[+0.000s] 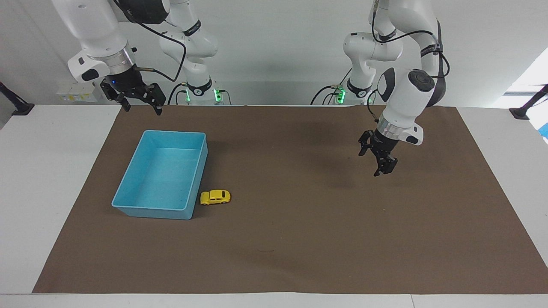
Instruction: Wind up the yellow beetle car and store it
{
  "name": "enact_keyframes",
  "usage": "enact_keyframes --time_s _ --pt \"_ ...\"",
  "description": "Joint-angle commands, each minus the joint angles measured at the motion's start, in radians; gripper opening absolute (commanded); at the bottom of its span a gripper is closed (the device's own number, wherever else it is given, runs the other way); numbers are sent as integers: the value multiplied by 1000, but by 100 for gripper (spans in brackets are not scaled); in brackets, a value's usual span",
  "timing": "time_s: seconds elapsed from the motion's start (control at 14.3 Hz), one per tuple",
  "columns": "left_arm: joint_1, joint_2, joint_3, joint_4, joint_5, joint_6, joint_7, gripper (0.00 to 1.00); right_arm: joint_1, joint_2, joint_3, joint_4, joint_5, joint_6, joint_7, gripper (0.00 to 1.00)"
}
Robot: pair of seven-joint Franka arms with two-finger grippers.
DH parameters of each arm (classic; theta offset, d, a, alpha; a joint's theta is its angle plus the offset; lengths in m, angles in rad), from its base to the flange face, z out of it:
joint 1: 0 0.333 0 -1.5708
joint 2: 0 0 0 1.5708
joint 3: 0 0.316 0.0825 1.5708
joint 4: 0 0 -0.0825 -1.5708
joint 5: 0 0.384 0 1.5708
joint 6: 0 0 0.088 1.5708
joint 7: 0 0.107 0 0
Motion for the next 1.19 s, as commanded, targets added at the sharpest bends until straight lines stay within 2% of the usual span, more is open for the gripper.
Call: enact_keyframes --time_s 0.0,0.49,0.91,1.12 --pt "-14 5 11 118 10 -103 11 100 -14 -24 8 -29 9 17 -22 100" --pt "-14 2 15 258 23 -176 33 100 -28 -25 6 -27 9 -9 -22 100" --pt "3 -1 22 358 25 -284 351 100 -13 -28 14 -38 12 19 -32 100" --pt "41 -1 27 438 25 -370 517 100 -14 5 11 -36 69 32 -72 100"
